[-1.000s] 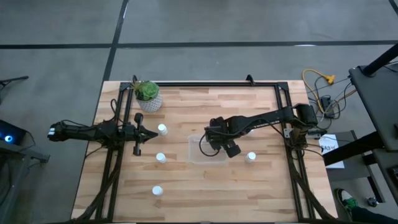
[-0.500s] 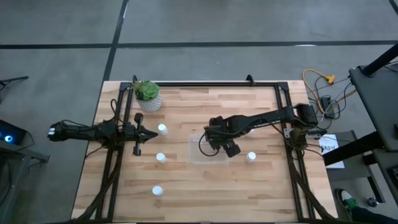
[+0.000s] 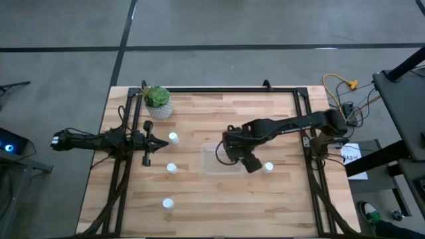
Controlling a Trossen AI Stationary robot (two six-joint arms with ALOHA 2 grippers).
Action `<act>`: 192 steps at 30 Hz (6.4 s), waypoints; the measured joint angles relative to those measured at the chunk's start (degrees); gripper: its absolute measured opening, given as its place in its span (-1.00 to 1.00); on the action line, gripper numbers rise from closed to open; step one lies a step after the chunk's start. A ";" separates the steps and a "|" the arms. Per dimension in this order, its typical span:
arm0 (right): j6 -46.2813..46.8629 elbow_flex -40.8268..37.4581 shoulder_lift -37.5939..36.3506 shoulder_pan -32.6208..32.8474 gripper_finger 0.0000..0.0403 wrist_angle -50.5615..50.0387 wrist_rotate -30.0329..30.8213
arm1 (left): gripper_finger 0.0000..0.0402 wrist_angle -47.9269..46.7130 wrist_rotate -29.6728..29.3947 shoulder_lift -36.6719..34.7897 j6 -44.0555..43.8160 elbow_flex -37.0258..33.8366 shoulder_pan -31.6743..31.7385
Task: Pick and place pill bottles into a basket
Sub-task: Put the white pill bottle into the transparent bin
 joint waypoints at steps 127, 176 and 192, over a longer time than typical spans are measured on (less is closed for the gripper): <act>21.14 -35.54 -20.23 13.20 -0.32 9.95 6.69 | -1.00 0.00 0.00 0.00 0.00 0.00 0.02; 5.06 3.02 1.29 6.23 -0.32 -3.59 9.68 | -1.00 -0.04 -0.01 0.02 0.01 0.00 0.00; 3.57 -0.63 4.05 6.21 -0.32 2.53 9.67 | -1.00 -0.02 0.00 0.02 0.00 0.00 0.01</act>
